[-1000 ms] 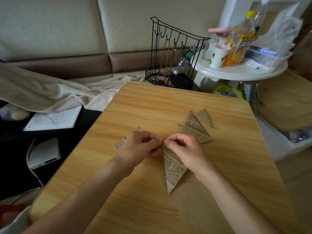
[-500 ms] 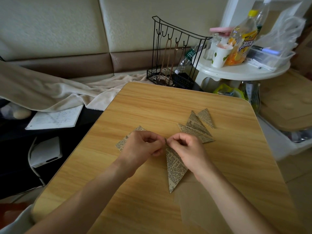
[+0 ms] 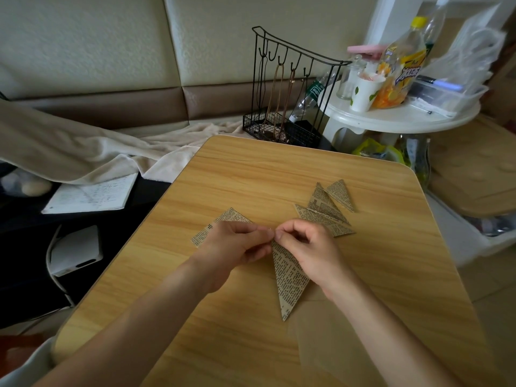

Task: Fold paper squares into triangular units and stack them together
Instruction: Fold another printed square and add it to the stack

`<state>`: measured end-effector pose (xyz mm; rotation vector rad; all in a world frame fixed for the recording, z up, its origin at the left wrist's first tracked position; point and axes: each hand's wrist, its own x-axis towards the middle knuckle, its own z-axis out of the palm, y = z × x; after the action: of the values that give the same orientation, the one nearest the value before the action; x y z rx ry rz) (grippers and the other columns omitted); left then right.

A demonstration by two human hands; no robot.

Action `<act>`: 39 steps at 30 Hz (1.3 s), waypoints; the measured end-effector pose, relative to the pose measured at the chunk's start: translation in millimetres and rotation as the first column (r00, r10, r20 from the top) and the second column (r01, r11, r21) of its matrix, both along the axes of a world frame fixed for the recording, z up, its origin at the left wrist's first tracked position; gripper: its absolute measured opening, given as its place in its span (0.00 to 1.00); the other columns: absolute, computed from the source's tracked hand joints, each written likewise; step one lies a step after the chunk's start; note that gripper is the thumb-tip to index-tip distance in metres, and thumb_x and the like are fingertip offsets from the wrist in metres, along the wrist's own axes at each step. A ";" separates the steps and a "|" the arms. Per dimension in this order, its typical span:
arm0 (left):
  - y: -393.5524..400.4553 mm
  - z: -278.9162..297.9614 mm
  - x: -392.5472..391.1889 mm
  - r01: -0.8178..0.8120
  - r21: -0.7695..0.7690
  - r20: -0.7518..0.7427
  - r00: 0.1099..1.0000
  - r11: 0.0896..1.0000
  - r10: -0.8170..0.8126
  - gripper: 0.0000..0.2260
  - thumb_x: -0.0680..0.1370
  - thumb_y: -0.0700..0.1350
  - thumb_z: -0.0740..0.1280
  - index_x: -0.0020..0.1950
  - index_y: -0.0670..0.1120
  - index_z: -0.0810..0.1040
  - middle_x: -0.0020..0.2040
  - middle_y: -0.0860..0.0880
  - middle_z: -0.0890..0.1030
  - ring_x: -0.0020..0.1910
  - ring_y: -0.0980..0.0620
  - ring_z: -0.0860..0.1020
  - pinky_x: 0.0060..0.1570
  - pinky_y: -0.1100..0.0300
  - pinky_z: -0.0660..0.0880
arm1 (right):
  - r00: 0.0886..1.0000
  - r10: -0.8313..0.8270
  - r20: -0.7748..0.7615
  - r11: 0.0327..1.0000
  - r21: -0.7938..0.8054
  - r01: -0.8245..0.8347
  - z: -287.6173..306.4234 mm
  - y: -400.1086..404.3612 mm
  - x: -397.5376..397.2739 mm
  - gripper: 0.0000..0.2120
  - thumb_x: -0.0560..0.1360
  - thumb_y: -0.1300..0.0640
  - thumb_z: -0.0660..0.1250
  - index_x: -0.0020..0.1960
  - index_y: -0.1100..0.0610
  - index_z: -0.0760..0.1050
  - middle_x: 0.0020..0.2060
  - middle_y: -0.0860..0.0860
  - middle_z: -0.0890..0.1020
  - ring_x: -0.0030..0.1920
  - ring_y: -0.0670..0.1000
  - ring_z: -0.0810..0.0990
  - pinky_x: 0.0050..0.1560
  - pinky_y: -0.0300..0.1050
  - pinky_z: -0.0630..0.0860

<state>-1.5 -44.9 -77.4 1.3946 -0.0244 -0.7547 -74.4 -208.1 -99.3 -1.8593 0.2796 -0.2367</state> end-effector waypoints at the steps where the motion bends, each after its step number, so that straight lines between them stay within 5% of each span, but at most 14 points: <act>1: -0.2 0.4 0.3 0.004 -0.005 -0.017 1.000 1.000 -0.004 0.10 0.75 0.37 0.76 0.53 0.33 0.84 0.39 0.42 0.84 0.36 0.53 0.83 0.39 0.66 0.80 | 1.000 0.007 -0.001 1.000 -0.003 -0.007 0.1 -0.5 0.1 0.04 0.79 0.58 0.73 0.46 0.53 0.85 0.42 0.49 0.87 0.48 0.53 0.84 0.55 0.54 0.80; 10: 0.9 -0.5 2.5 0.005 0.003 0.029 1.000 1.000 -0.005 0.02 0.77 0.37 0.73 0.45 0.39 0.84 0.37 0.45 0.82 0.36 0.53 0.81 0.37 0.65 0.78 | 0.998 0.031 -0.058 0.998 0.055 -0.028 4.1 -0.1 -1.1 0.06 0.79 0.53 0.72 0.46 0.54 0.86 0.42 0.56 0.86 0.44 0.56 0.83 0.52 0.57 0.79; 16: -1.7 -3.4 2.4 -0.027 0.049 0.070 0.997 0.998 0.024 0.06 0.76 0.37 0.74 0.39 0.42 0.86 0.36 0.46 0.82 0.35 0.53 0.81 0.35 0.66 0.77 | 0.997 0.042 -0.061 0.999 0.019 -0.041 3.6 0.3 -1.7 0.08 0.79 0.51 0.73 0.44 0.54 0.85 0.36 0.54 0.83 0.37 0.47 0.76 0.42 0.51 0.74; 25: -2.9 -2.3 4.2 0.020 0.117 0.094 0.995 0.993 -0.031 0.03 0.78 0.39 0.71 0.45 0.41 0.84 0.33 0.48 0.79 0.32 0.56 0.75 0.34 0.66 0.71 | 0.995 0.074 -0.067 0.997 0.036 -0.071 2.1 -0.1 -0.9 0.08 0.79 0.51 0.72 0.44 0.54 0.85 0.39 0.57 0.83 0.38 0.46 0.77 0.43 0.48 0.73; 29: -1.1 -3.1 4.9 0.024 0.073 0.080 0.996 0.997 -0.030 0.02 0.78 0.38 0.71 0.47 0.40 0.84 0.36 0.47 0.79 0.33 0.55 0.75 0.37 0.65 0.72 | 0.995 0.057 -0.085 0.998 0.022 -0.055 -0.5 -0.6 -0.1 0.07 0.79 0.51 0.72 0.45 0.52 0.85 0.36 0.46 0.84 0.39 0.44 0.79 0.46 0.48 0.75; 34: 1.0 -4.4 5.4 0.073 0.032 0.095 0.993 0.997 -0.076 0.05 0.80 0.39 0.71 0.51 0.38 0.84 0.38 0.46 0.81 0.38 0.55 0.78 0.40 0.65 0.76 | 0.997 -0.027 -0.067 1.000 0.006 0.027 -2.2 -3.4 1.3 0.05 0.79 0.53 0.72 0.46 0.51 0.86 0.42 0.46 0.87 0.47 0.48 0.84 0.56 0.51 0.80; 39: -0.4 -6.5 5.1 0.026 0.022 0.077 0.997 0.999 -0.028 0.06 0.79 0.39 0.71 0.50 0.37 0.85 0.37 0.44 0.82 0.37 0.53 0.80 0.39 0.65 0.78 | 0.998 -0.019 -0.058 1.000 0.007 0.019 -2.6 -1.2 1.9 0.05 0.79 0.54 0.73 0.46 0.52 0.86 0.41 0.48 0.87 0.46 0.50 0.85 0.54 0.53 0.80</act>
<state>3.6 -45.3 -83.9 1.4454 -0.0960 -0.7250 -72.5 -209.3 -101.9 -1.8590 0.3378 -0.1952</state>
